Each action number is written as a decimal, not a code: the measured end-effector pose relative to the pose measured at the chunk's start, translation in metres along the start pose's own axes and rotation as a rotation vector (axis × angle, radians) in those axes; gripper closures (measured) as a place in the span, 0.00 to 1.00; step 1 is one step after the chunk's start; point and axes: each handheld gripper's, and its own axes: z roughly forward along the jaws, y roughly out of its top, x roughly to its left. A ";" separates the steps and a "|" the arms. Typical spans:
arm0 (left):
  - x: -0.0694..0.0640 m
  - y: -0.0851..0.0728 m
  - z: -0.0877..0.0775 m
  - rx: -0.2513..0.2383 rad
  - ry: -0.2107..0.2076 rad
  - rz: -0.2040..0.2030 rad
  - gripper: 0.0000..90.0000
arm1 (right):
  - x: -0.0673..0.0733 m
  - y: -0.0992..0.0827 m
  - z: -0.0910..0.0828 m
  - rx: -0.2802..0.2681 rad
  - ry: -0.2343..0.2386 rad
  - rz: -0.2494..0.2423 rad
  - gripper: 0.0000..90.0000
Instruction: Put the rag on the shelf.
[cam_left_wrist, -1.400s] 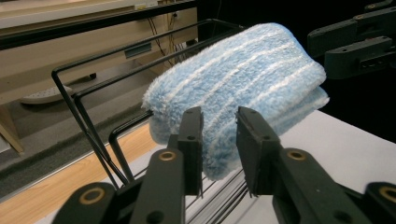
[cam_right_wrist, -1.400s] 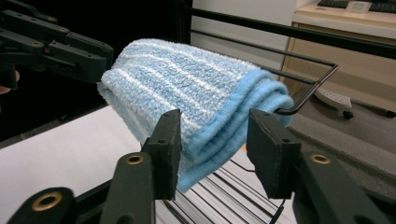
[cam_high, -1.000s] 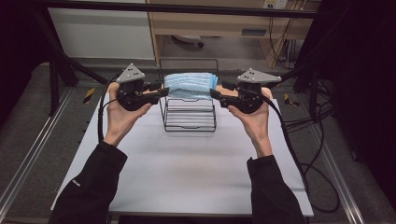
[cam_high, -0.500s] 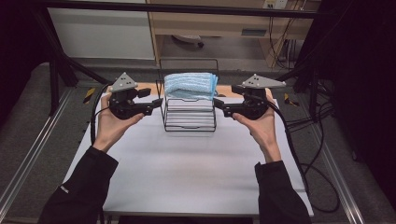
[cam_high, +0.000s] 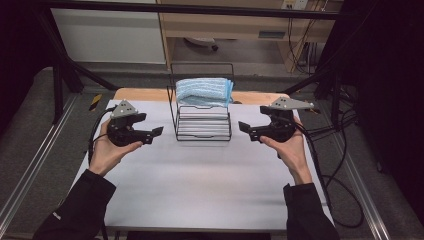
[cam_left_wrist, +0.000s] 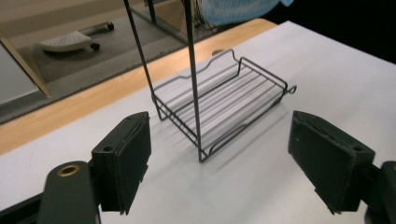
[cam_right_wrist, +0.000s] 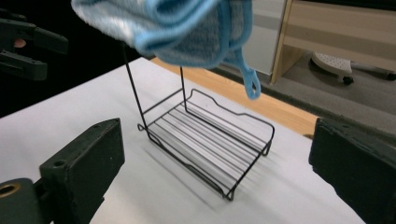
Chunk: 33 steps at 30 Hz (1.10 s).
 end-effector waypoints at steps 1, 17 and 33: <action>0.000 -0.005 0.000 0.005 -0.002 -0.004 0.22 | 0.000 -0.004 0.000 0.006 0.001 0.002 0.03; 0.005 -0.077 0.005 0.065 -0.013 -0.058 0.13 | -0.008 -0.084 0.003 0.106 0.004 0.075 0.02; 0.010 -0.137 -0.002 0.089 -0.014 -0.076 0.10 | -0.016 -0.156 -0.011 0.189 0.044 0.097 0.01</action>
